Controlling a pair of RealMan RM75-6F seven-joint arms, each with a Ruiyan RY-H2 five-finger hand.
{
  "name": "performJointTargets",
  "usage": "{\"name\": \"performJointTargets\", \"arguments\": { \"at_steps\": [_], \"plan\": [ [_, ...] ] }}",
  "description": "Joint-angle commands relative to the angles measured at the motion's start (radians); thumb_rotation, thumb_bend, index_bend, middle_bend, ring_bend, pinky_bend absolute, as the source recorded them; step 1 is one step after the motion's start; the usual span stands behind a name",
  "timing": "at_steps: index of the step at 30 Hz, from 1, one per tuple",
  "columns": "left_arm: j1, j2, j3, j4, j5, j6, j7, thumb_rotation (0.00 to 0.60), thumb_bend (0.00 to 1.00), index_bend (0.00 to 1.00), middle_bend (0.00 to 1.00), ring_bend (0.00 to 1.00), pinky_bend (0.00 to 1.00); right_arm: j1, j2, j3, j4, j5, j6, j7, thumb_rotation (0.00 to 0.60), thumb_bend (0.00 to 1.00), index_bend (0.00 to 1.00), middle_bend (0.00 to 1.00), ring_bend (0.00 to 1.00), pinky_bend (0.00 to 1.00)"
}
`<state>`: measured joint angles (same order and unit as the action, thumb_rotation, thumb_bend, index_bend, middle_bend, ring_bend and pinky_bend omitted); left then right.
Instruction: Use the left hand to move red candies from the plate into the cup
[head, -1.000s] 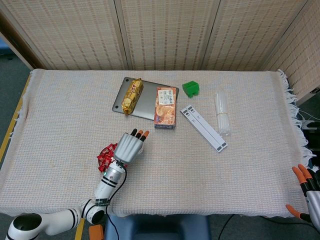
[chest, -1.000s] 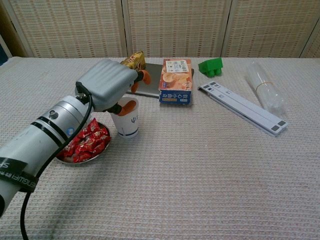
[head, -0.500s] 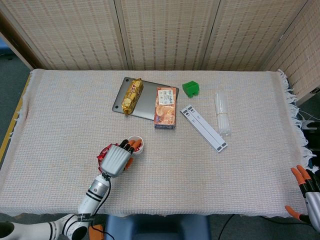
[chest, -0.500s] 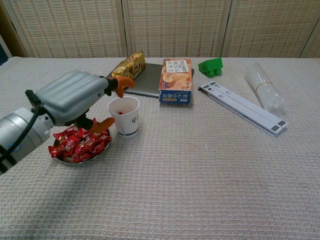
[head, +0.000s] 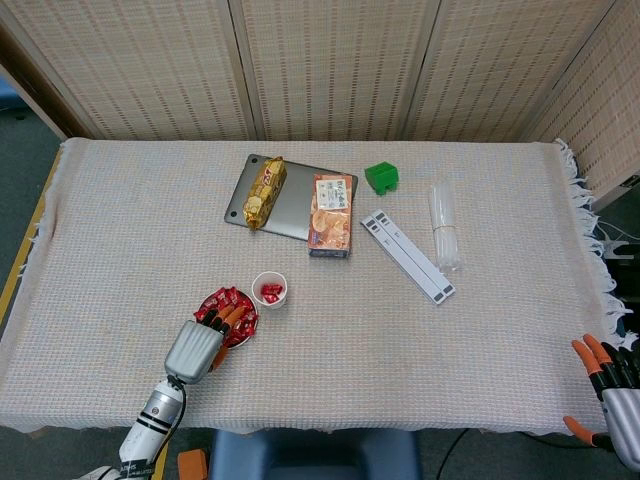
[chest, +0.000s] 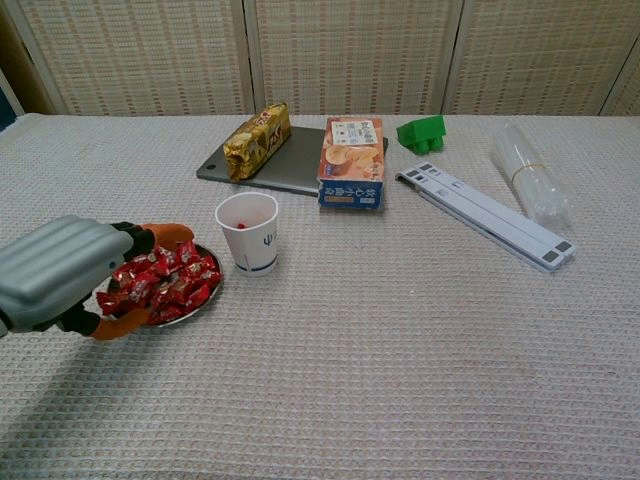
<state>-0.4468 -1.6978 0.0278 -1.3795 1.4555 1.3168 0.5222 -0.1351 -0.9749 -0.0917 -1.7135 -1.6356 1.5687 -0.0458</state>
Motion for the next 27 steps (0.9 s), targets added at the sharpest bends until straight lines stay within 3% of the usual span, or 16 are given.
{"name": "performJointTargets", "arguments": {
  "at_steps": [1, 9, 27],
  "plan": [
    [-0.002, -0.052, -0.004, 0.074, 0.028, 0.000, -0.003, 0.600, 0.35, 0.12, 0.22, 0.27, 1.00, -0.001, -0.001, 0.002, 0.002, 0.001, 0.003, 0.000, 0.600, 0.04, 0.00, 0.00, 0.00, 0.00],
    [-0.018, -0.122, -0.025, 0.189, 0.048, -0.022, -0.006, 0.600, 0.35, 0.15, 0.24, 0.28, 1.00, 0.002, 0.003, 0.004, -0.003, 0.017, -0.010, -0.003, 0.600, 0.04, 0.00, 0.00, 0.00, 0.00],
    [-0.040, -0.134, -0.074, 0.240, -0.014, -0.114, 0.008, 0.600, 0.35, 0.25, 0.25, 0.28, 1.00, 0.007, 0.002, 0.007, -0.005, 0.026, -0.020, -0.006, 0.600, 0.04, 0.00, 0.00, 0.00, 0.00]
  ]
}}
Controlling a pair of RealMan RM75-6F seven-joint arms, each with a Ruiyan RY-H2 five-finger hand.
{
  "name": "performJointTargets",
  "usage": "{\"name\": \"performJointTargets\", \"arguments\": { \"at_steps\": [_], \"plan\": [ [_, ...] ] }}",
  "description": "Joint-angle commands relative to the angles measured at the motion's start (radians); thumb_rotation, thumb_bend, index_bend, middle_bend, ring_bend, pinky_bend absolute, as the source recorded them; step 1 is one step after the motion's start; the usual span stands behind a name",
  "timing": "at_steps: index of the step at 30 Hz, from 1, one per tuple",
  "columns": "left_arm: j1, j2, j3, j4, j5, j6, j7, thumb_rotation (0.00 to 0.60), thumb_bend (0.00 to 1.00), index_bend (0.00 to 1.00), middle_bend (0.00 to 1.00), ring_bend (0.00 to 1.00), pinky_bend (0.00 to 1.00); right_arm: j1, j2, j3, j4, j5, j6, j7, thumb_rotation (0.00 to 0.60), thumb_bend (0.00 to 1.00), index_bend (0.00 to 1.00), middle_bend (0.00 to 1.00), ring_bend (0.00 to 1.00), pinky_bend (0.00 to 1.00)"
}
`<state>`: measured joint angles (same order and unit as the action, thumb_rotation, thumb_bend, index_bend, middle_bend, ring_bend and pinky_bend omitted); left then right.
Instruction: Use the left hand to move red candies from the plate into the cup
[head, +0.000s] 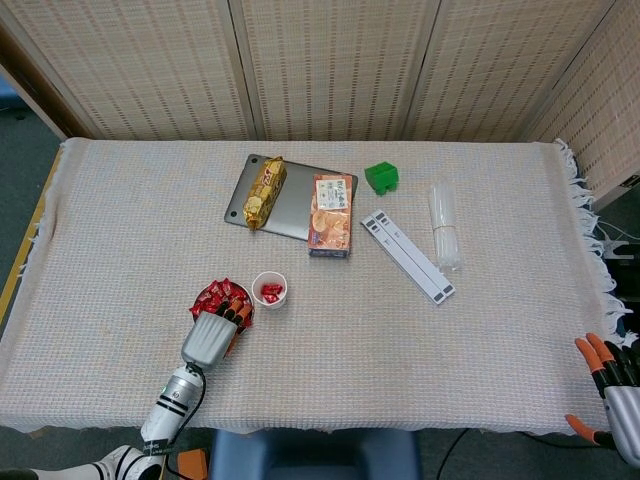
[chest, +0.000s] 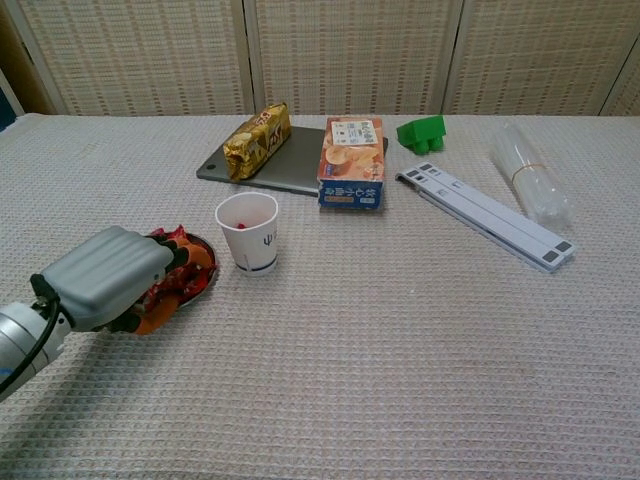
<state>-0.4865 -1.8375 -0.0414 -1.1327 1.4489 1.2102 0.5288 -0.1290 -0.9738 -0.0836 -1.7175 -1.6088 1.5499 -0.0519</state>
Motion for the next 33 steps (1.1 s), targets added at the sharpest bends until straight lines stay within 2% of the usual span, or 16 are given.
{"name": "performJointTargets", "arguments": {
  "at_steps": [1, 7, 11, 25, 33],
  "plan": [
    [0.000, 0.009, -0.005, -0.011, -0.010, -0.011, 0.001, 0.600, 0.35, 0.26, 0.25, 0.29, 1.00, 0.001, 0.001, -0.001, -0.001, -0.001, -0.001, 0.001, 0.600, 0.04, 0.00, 0.00, 0.00, 0.00],
    [0.005, 0.039, -0.005, -0.057, -0.017, -0.015, -0.008, 0.600, 0.35, 0.29, 0.27, 0.34, 1.00, 0.000, 0.001, -0.002, -0.001, -0.003, 0.000, 0.001, 0.600, 0.04, 0.00, 0.00, 0.00, 0.00],
    [0.004, 0.060, -0.008, -0.085, -0.010, -0.006, 0.001, 0.600, 0.36, 0.29, 0.27, 0.34, 1.00, 0.000, 0.001, -0.004, -0.002, -0.005, -0.002, -0.001, 0.600, 0.04, 0.00, 0.00, 0.00, 0.00],
    [-0.023, 0.101, -0.044, -0.127, -0.078, -0.078, 0.011, 0.600, 0.35, 0.33, 0.28, 0.34, 1.00, 0.005, 0.000, -0.003, -0.004, 0.001, -0.013, -0.006, 0.600, 0.04, 0.00, 0.00, 0.00, 0.00],
    [-0.031, 0.145, -0.052, -0.203, -0.065, -0.062, 0.010, 0.600, 0.36, 0.33, 0.29, 0.35, 1.00, 0.009, -0.002, -0.002, -0.006, 0.008, -0.022, -0.014, 0.600, 0.04, 0.00, 0.00, 0.00, 0.00]
  ]
}}
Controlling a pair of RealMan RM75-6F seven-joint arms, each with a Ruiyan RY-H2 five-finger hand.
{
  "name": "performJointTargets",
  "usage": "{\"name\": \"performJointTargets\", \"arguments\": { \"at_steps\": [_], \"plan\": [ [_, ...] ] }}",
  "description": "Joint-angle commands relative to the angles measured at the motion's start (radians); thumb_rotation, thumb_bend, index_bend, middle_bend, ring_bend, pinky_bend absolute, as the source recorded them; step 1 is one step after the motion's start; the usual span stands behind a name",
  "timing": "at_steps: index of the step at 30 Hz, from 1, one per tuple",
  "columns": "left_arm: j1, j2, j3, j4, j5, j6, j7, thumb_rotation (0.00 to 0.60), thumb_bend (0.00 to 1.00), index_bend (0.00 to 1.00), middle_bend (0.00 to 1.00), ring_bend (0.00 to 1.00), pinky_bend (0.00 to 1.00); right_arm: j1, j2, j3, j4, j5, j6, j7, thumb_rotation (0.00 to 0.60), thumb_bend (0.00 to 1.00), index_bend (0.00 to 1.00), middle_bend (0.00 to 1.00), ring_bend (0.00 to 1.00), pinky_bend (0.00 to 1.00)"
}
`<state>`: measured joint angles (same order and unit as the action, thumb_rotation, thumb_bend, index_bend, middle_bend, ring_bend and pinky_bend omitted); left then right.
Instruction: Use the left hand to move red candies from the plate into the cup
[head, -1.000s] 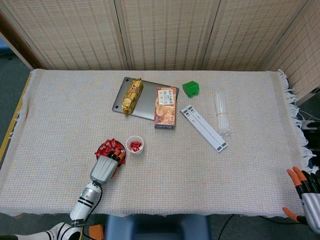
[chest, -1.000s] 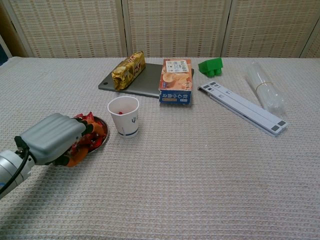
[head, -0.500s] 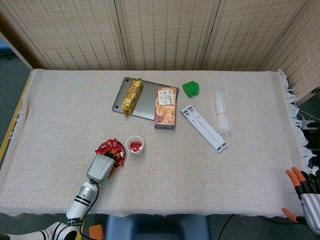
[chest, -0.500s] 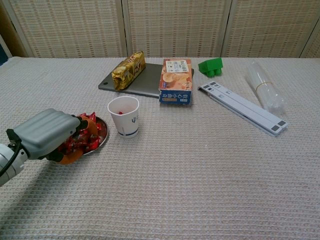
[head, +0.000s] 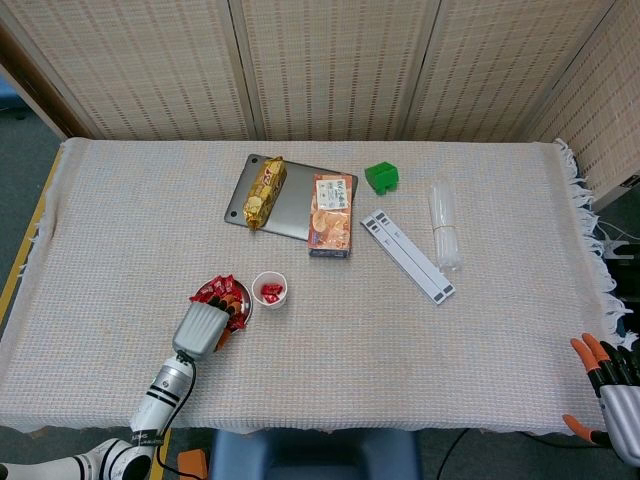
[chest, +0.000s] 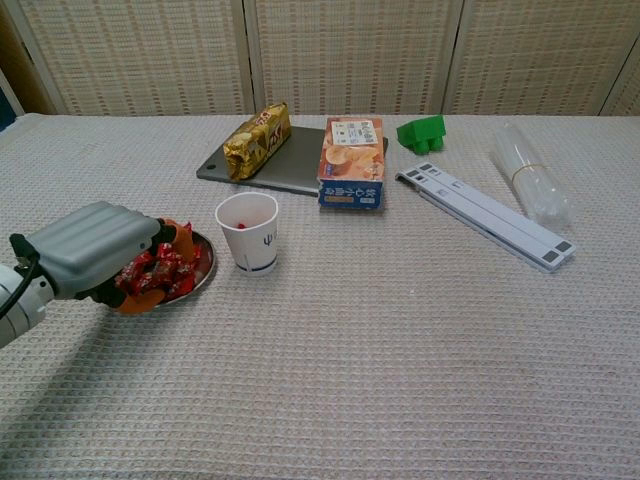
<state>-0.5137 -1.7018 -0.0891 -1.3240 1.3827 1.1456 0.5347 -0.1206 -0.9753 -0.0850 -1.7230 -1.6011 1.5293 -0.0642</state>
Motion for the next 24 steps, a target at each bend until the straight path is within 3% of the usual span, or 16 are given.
{"name": "performJointTargets", "arguments": {
  "at_steps": [1, 24],
  "plan": [
    [-0.007, 0.011, -0.007, -0.012, -0.002, 0.002, 0.008, 0.600, 0.36, 0.33, 0.29, 0.35, 1.00, 0.000, 0.000, 0.000, -0.002, 0.000, -0.001, -0.002, 0.600, 0.04, 0.00, 0.00, 0.00, 0.00],
    [-0.050, -0.028, -0.020, 0.059, -0.085, -0.077, 0.028, 0.600, 0.35, 0.34, 0.29, 0.33, 1.00, -0.004, 0.001, -0.001, -0.001, -0.001, 0.009, 0.004, 0.600, 0.04, 0.00, 0.00, 0.00, 0.00]
  ]
}}
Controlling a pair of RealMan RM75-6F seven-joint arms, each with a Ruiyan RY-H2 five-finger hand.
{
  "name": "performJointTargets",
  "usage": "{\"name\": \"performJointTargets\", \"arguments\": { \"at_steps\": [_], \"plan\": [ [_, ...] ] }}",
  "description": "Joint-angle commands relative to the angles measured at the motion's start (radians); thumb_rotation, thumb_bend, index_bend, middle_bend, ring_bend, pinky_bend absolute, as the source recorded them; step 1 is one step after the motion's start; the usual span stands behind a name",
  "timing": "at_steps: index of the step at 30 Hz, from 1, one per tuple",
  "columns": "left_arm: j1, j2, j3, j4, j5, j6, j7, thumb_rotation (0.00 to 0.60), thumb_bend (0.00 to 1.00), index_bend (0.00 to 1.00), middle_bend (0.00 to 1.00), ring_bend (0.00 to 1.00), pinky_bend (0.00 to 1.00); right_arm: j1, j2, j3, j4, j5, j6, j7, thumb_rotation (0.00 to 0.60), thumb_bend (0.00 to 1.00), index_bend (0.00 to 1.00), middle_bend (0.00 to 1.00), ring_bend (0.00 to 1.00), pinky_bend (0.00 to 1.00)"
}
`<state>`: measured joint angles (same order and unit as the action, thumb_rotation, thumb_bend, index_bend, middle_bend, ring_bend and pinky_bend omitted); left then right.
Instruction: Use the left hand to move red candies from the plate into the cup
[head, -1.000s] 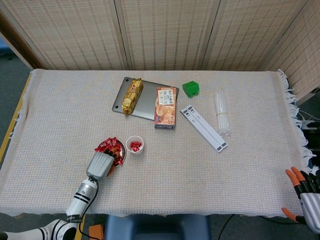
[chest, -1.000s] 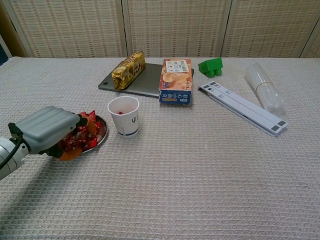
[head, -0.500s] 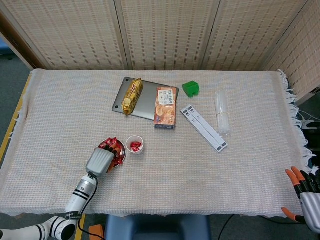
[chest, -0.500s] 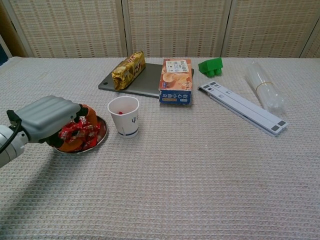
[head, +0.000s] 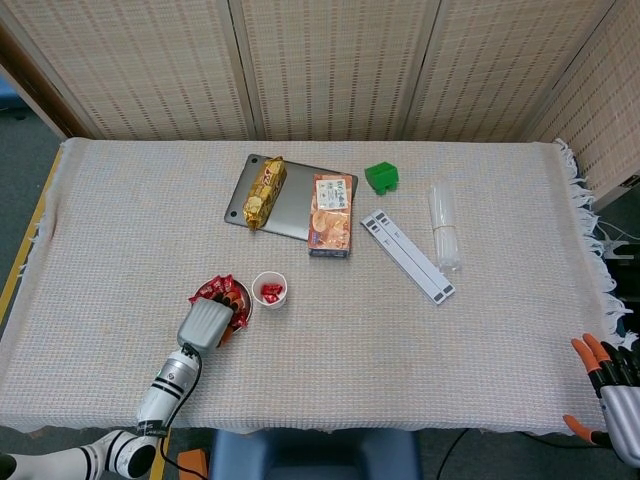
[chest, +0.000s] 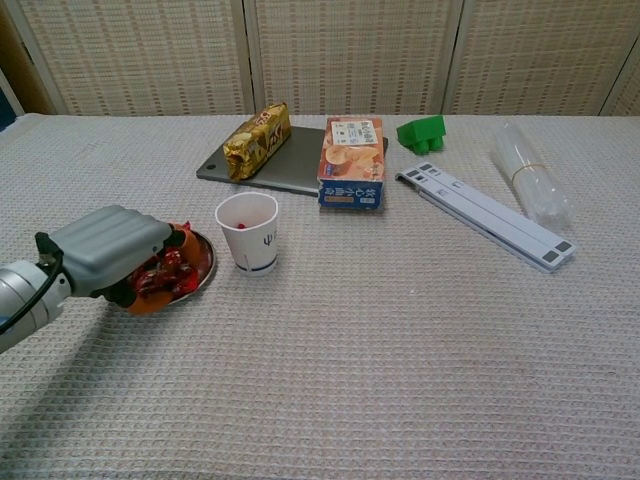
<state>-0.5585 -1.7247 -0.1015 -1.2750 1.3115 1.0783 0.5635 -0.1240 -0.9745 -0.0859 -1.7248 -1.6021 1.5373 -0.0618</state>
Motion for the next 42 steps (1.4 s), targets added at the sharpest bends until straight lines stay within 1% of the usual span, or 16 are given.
{"name": "performJointTargets", "arguments": {
  "at_steps": [1, 4, 8, 13, 17, 20, 26, 34, 42],
  "plan": [
    [-0.006, -0.005, -0.010, 0.013, -0.019, -0.012, -0.003, 0.600, 0.35, 0.34, 0.29, 0.33, 1.00, 0.000, 0.001, 0.000, 0.001, -0.001, 0.002, 0.003, 0.600, 0.04, 0.00, 0.00, 0.00, 0.00],
    [-0.008, -0.003, -0.014, 0.016, -0.030, -0.016, -0.012, 0.600, 0.35, 0.35, 0.30, 0.36, 1.00, 0.000, 0.001, 0.000, 0.002, 0.001, 0.000, 0.003, 0.600, 0.04, 0.00, 0.00, 0.00, 0.00],
    [-0.009, 0.004, -0.014, 0.011, -0.038, -0.021, -0.028, 0.600, 0.36, 0.38, 0.35, 0.44, 1.00, 0.002, 0.000, 0.000, 0.001, 0.002, -0.005, -0.001, 0.600, 0.04, 0.00, 0.00, 0.00, 0.00],
    [-0.011, 0.007, -0.010, 0.012, -0.044, -0.024, -0.031, 0.600, 0.36, 0.41, 0.40, 0.48, 1.00, 0.003, -0.001, 0.000, -0.002, 0.002, -0.008, -0.007, 0.600, 0.04, 0.00, 0.00, 0.00, 0.00],
    [-0.014, 0.009, -0.008, 0.014, -0.043, -0.024, -0.039, 0.600, 0.36, 0.48, 0.48, 0.54, 1.00, 0.004, -0.001, -0.001, -0.004, 0.005, -0.011, -0.009, 0.600, 0.04, 0.00, 0.00, 0.00, 0.00],
    [-0.017, 0.009, -0.008, 0.020, -0.039, -0.023, -0.049, 0.600, 0.37, 0.54, 0.52, 0.55, 1.00, 0.005, 0.000, 0.000, -0.004, 0.006, -0.012, -0.009, 0.600, 0.04, 0.00, 0.00, 0.00, 0.00],
    [-0.023, 0.010, -0.009, 0.028, -0.031, -0.016, -0.064, 0.600, 0.39, 0.60, 0.58, 0.56, 1.00, 0.004, 0.001, -0.001, -0.005, 0.007, -0.011, -0.008, 0.600, 0.04, 0.00, 0.00, 0.00, 0.00],
    [-0.029, 0.011, -0.015, 0.036, -0.031, -0.010, -0.073, 0.600, 0.48, 0.68, 0.67, 0.62, 1.00, 0.003, 0.000, 0.001, -0.005, 0.008, -0.008, -0.008, 0.600, 0.04, 0.00, 0.00, 0.00, 0.00],
    [-0.022, 0.025, -0.011, 0.029, -0.020, 0.015, -0.079, 0.600, 0.67, 0.75, 0.75, 0.67, 1.00, 0.003, 0.000, 0.001, -0.004, 0.009, -0.008, -0.009, 0.600, 0.04, 0.00, 0.00, 0.00, 0.00]
  ]
}}
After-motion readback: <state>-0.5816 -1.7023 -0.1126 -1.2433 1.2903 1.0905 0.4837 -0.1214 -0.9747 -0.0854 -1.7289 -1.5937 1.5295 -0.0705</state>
